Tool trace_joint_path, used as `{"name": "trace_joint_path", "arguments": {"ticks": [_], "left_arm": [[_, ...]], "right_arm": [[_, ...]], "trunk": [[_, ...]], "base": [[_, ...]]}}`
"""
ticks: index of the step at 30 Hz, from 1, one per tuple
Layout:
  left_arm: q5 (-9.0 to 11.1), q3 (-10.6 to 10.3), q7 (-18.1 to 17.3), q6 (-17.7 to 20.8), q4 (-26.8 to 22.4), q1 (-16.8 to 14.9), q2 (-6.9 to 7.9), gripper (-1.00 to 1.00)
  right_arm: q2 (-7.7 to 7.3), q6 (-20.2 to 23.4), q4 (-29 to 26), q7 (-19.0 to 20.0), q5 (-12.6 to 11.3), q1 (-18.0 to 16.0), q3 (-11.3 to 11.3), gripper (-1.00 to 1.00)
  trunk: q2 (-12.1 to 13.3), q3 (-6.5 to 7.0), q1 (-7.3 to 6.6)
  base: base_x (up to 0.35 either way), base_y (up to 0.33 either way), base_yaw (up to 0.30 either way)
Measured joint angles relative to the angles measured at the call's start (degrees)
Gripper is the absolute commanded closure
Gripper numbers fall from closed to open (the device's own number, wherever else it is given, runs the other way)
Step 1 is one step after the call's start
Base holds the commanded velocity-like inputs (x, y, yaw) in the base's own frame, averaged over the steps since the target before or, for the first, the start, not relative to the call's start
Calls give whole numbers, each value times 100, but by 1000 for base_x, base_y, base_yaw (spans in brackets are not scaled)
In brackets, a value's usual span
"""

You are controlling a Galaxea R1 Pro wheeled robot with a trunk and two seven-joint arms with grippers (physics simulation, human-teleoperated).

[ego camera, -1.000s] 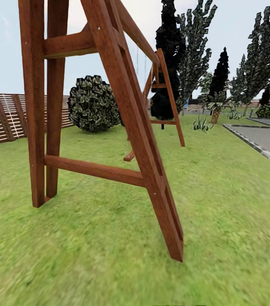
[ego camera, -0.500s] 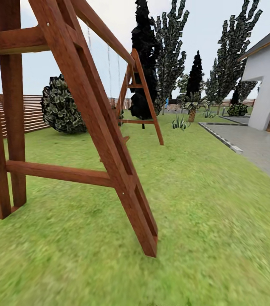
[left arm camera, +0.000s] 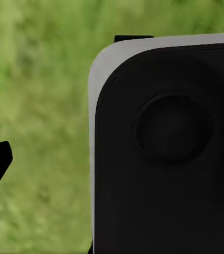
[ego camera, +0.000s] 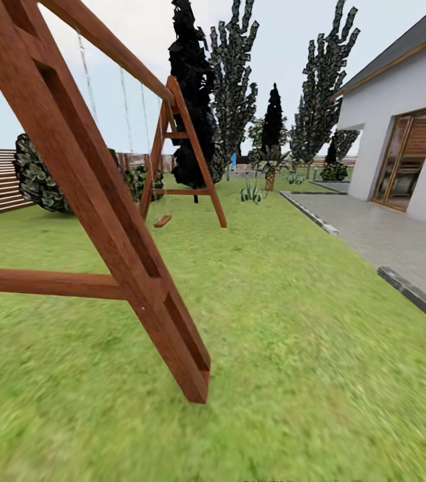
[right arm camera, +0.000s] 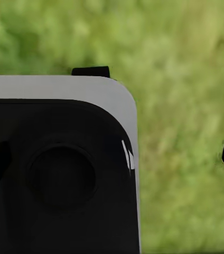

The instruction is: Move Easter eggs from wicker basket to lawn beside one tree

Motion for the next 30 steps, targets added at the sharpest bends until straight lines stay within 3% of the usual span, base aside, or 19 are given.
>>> {"name": "trace_joint_path", "arguments": {"ticks": [19,30], "left_arm": [[0,0,7,-1,0,0,0,-100],[0,0,16,-2,2,0,8,-100]], "right_arm": [[-3,0,0,-1,0,0,0,-100],[-1,-1,2,0,0,-2,0,-100]], "trunk": [[0,0,-1],[0,0,-1]], "base": [[17,-296,-246],[86,-296,-34]]}}
